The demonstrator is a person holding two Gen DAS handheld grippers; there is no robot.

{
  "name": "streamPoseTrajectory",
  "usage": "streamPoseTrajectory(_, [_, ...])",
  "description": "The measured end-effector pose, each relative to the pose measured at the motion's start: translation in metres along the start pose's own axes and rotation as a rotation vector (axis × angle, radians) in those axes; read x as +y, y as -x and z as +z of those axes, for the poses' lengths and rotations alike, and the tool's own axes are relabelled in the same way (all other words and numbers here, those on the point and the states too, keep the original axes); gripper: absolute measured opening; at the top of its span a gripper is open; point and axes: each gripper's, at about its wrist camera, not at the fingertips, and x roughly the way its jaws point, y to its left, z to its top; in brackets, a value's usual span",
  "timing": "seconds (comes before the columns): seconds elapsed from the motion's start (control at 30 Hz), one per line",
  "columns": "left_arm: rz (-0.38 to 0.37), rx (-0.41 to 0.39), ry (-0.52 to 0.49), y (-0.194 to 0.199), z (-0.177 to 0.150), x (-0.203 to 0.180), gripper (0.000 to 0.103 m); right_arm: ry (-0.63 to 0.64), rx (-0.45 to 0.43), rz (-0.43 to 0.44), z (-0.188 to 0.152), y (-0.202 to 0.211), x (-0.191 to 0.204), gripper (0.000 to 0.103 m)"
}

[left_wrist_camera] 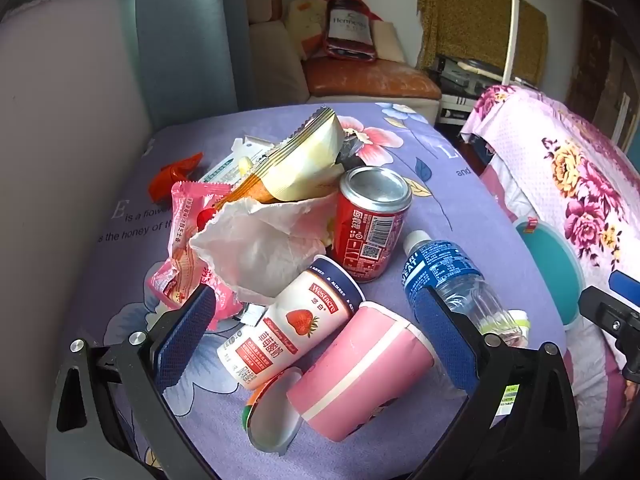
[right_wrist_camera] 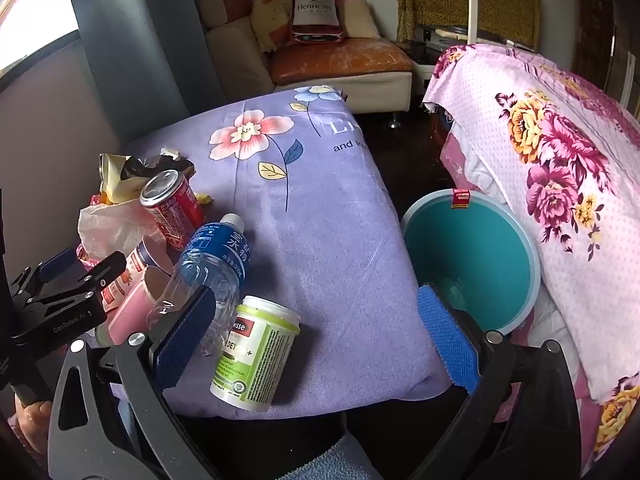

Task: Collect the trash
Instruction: 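Move the right tool toward the white-green supplement jar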

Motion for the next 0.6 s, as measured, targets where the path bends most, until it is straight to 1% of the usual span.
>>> streamPoseTrajectory(0.03, [0.001,0.003,-0.001,-0.0002,0.0,0.0,0.1,0.001,-0.002,0.001,-0.0001,0.0008,-0.0008,0.097])
streamPoseTrajectory(0.1, [0.002,0.002,-0.002,-0.0006,-0.0002,0.0002,0.1,0.002,0.021,-0.011,0.0024,-0.005,0.0016,0.097])
streamPoseTrajectory(0.27, [-0.007,0.006,-0.005,-0.0036,-0.0014,0.0028,0.1,-0.003,0.032,0.002,-0.0032,-0.0059,0.0033,0.097])
streamPoseTrajectory(0.37, [-0.011,0.013,-0.003,0.0011,0.0004,0.0074,0.1,-0.005,0.038,0.008,-0.0016,-0.0064,0.0006,0.097])
streamPoseTrajectory(0.6, [-0.004,0.013,-0.017,-0.0015,-0.0027,-0.0011,0.1,-0.008,0.04,0.014,-0.0003,-0.0053,0.0014,0.097])
